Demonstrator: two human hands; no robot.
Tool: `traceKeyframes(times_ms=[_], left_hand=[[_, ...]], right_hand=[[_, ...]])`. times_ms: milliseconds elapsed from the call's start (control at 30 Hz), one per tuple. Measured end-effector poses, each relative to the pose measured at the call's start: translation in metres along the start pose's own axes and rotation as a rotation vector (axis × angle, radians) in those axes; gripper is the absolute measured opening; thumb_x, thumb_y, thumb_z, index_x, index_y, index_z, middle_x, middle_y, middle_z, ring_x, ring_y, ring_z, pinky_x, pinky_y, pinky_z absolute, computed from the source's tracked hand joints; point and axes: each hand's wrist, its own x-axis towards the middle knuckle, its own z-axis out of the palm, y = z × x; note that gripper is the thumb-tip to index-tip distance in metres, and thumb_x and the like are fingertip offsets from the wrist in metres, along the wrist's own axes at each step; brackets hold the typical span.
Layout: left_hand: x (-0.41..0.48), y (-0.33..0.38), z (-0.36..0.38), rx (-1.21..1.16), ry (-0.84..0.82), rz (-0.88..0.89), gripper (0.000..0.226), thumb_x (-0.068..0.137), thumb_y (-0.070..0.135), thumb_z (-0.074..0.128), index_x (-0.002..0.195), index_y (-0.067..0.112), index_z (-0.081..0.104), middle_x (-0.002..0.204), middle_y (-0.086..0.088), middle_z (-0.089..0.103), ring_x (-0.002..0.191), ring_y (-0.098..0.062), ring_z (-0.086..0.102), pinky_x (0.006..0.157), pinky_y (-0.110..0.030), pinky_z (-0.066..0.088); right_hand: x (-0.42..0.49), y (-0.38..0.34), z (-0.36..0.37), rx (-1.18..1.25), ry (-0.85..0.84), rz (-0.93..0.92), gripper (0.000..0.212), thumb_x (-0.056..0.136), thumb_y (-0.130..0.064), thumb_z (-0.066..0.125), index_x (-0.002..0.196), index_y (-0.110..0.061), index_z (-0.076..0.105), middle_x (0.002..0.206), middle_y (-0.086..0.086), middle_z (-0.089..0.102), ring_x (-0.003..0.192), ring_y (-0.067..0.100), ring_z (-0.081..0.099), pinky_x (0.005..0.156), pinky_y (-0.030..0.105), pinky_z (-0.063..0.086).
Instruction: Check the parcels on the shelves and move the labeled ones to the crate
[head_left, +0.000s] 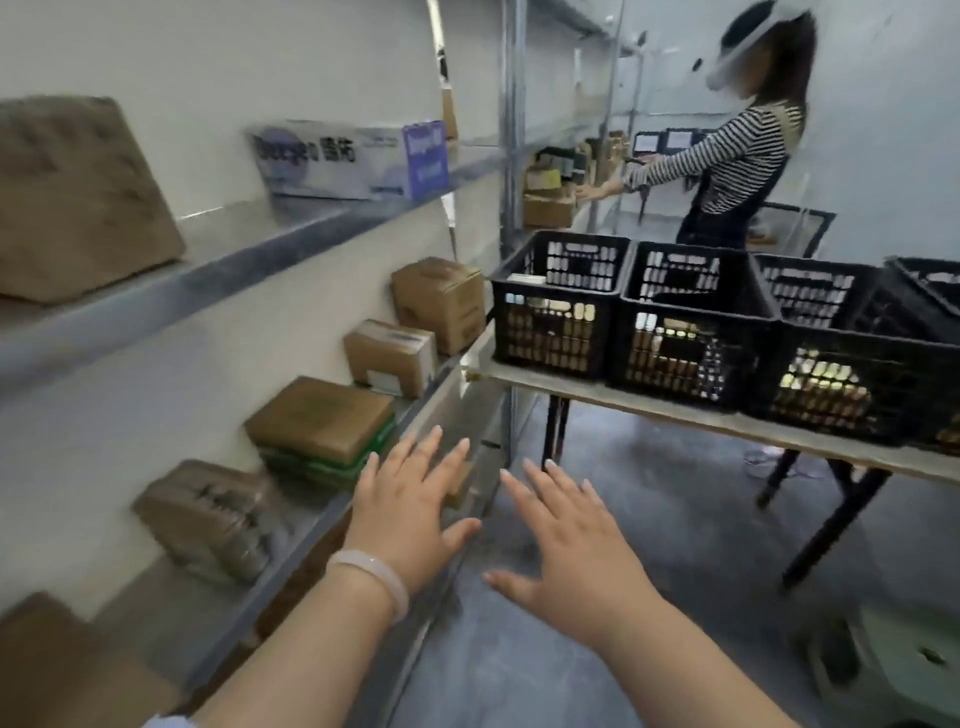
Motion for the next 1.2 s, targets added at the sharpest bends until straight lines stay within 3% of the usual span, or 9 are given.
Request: traceKeyframes(times_ms=[133,233,400,567,733,933,1200], left_hand=[[-0.048,-0.060,-0.014,0.020,0.035,-0.198,0.081,0.082,0.070,0.046,0.153,0.043,0.019,0.163,0.004,0.016,0.150,-0.021,0.015,0.119,-0.050,0.015],[-0.085,-0.089,-0.026,0.025,0.051,-0.376,0.080,0.087,0.066,0.049,0.153,0.044,0.012,0.165,0.005,0.004,0.152,-0.020,0.007,0.120,-0.048,0.011],[-0.163,-0.102,-0.044,0.079,0.097,-0.680,0.082,0.085,0.063,0.052,0.153,0.046,0.010,0.165,0.005,0.008,0.151,-0.021,0.012,0.119,-0.047,0.010],[-0.240,-0.093,-0.056,0.142,0.124,-0.939,0.080,0.088,0.065,0.047,0.153,0.046,0.004,0.165,0.008,-0.006,0.152,-0.016,-0.001,0.122,-0.043,0.006],[-0.309,-0.074,-0.057,0.114,0.128,-1.144,0.077,0.090,0.066,0.044,0.152,0.048,0.002,0.164,0.012,-0.008,0.151,-0.012,-0.006,0.122,-0.040,0.002],[-0.387,-0.093,-0.058,0.052,0.182,-1.315,0.074,0.090,0.064,0.047,0.151,0.049,0.009,0.164,0.013,-0.004,0.151,-0.013,-0.001,0.120,-0.037,0.003],[-0.462,-0.170,-0.042,-0.158,0.159,-1.321,0.076,0.088,0.061,0.052,0.149,0.051,0.007,0.164,0.007,0.007,0.150,-0.018,0.009,0.122,-0.039,0.018]], right_hand=[[0.039,-0.064,0.015,0.015,-0.055,-0.251,0.093,0.082,-0.077,0.039,0.152,-0.039,-0.009,0.161,-0.012,-0.013,0.146,0.011,-0.019,0.120,0.041,-0.008],[0.055,-0.102,0.021,0.039,-0.094,-0.423,0.094,0.078,-0.079,0.032,0.153,-0.038,-0.009,0.161,-0.012,-0.013,0.147,0.010,-0.018,0.121,0.040,-0.007],[0.061,-0.160,0.041,0.068,-0.135,-0.746,0.097,0.072,-0.083,0.022,0.152,-0.037,-0.007,0.162,-0.011,-0.009,0.147,0.011,-0.015,0.119,0.036,-0.009],[0.035,-0.208,0.066,0.157,-0.163,-0.971,0.096,0.073,-0.081,0.033,0.154,-0.031,0.017,0.161,-0.004,0.018,0.149,0.015,0.009,0.119,0.038,0.007],[-0.003,-0.249,0.084,0.174,-0.286,-1.127,0.091,0.080,-0.076,0.035,0.153,-0.036,-0.002,0.162,-0.009,-0.003,0.148,0.009,-0.010,0.118,0.032,-0.007],[-0.039,-0.317,0.093,0.160,-0.407,-1.203,0.084,0.090,-0.066,0.043,0.152,-0.039,-0.006,0.161,-0.014,-0.012,0.147,0.006,-0.015,0.121,0.034,-0.003],[-0.062,-0.411,0.141,0.272,-0.592,-0.922,0.076,0.091,-0.064,0.042,0.152,-0.041,0.003,0.160,-0.020,-0.004,0.147,0.003,-0.004,0.118,0.032,0.015]])
